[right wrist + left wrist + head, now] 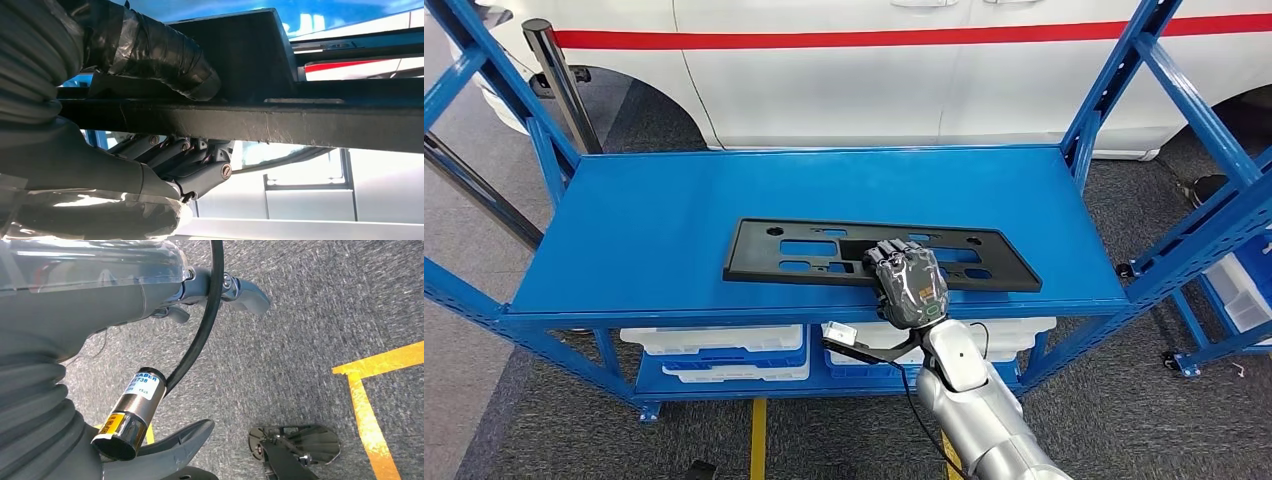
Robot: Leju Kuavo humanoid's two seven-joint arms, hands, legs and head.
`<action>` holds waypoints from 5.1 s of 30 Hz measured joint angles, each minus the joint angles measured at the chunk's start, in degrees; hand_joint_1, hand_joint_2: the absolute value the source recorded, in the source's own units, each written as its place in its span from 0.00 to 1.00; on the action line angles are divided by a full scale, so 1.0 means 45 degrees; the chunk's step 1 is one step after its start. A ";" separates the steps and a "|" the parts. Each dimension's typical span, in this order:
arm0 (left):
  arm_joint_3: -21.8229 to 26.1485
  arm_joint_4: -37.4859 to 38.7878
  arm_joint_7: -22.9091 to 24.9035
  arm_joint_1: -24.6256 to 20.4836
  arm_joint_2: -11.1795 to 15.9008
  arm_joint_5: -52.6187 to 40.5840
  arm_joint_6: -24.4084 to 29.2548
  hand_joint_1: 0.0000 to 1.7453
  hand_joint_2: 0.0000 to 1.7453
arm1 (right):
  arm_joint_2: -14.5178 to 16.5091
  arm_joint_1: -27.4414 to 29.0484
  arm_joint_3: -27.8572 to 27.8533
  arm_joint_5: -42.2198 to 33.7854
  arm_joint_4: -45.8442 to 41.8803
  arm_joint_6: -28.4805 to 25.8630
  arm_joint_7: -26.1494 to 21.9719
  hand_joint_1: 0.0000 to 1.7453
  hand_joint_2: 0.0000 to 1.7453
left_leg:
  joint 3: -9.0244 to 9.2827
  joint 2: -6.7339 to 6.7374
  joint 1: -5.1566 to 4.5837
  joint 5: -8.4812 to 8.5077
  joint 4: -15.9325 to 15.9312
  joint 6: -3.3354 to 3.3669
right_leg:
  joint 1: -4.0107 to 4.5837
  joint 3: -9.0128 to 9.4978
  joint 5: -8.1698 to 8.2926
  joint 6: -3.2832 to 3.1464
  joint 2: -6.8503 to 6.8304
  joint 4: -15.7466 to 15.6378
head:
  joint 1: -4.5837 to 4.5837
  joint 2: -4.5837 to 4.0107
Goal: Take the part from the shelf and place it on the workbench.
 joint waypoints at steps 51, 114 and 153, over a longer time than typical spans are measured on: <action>0.0005 0.0000 0.0256 -0.0283 -0.0114 -0.0220 -0.0209 0.00 1.00 | -0.0561 0.0240 -0.0316 0.0228 -0.0428 0.0000 -0.0312 0.97 1.00 | -0.0664 0.0127 0.0070 0.0538 0.0111 0.0316 | -0.0081 0.0023 -0.0951 0.0349 -0.0073 0.2171 | 0.0004 0.0000; 0.0617 -0.0004 0.0297 -0.0184 0.0034 -0.0680 -0.0219 0.00 1.00 | 0.0029 -0.0263 -0.0408 -0.0316 0.0115 0.0000 -0.0429 0.97 1.00 | -0.1217 0.0147 0.0020 0.1164 0.0089 0.0068 | 0.0115 0.1461 -0.1210 -0.0112 -0.0148 0.0288 | -0.0032 0.0000; 0.0622 -0.0010 0.0316 -0.0090 0.0016 -0.0991 -0.0180 0.00 1.00 | -0.0192 -0.0074 -0.0413 -0.0520 0.0133 0.0000 -0.0473 0.97 1.00 | -0.1948 0.0139 0.0175 -0.1260 0.3147 -0.0493 | 0.0057 0.0483 -0.0197 -0.0542 -0.0190 -0.0366 | -0.0053 0.0000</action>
